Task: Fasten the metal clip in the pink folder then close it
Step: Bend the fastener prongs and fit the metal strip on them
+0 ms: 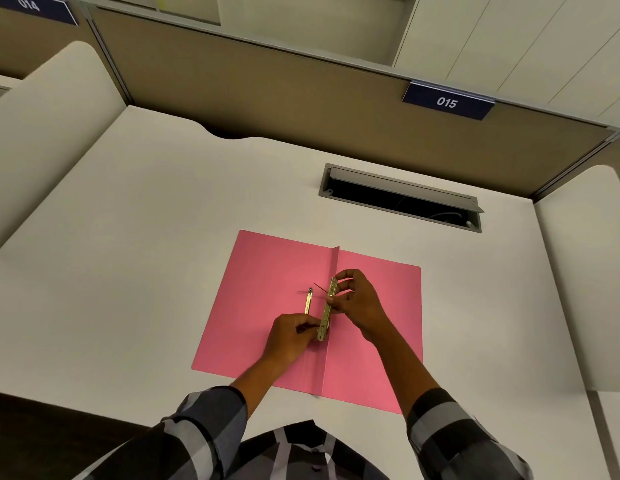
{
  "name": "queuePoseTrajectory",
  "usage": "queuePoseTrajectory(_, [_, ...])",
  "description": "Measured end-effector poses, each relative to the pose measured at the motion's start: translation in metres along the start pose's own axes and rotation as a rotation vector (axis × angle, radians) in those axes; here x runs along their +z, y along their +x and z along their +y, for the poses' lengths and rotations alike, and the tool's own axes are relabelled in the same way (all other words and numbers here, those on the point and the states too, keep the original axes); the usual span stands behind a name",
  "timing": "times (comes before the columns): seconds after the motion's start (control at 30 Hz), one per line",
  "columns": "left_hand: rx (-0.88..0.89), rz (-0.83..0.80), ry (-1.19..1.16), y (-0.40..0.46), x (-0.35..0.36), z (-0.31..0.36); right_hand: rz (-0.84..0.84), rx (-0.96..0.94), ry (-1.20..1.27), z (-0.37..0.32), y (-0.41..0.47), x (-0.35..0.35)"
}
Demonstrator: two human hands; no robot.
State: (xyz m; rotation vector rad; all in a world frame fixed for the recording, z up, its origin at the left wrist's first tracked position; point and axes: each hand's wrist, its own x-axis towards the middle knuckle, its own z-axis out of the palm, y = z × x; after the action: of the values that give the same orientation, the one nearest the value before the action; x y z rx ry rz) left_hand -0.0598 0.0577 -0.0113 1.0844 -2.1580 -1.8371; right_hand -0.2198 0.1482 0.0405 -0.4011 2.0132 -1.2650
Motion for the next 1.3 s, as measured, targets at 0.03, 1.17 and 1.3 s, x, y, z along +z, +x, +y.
queuePoseTrajectory(0.03, [-0.01,0.0,-0.011,0.001,-0.001,-0.001,0.006,0.001,0.0,0.001,0.0,0.001])
queuePoseTrajectory(1.17, [-0.078,-0.05,-0.277,0.045,-0.005,0.04,0.075,-0.137,-0.023,0.006,-0.009,0.001])
queuePoseTrajectory(1.3, [-0.074,-0.049,-0.265,0.045,-0.005,0.04,0.07,-0.153,-0.021,0.006,-0.01,-0.001])
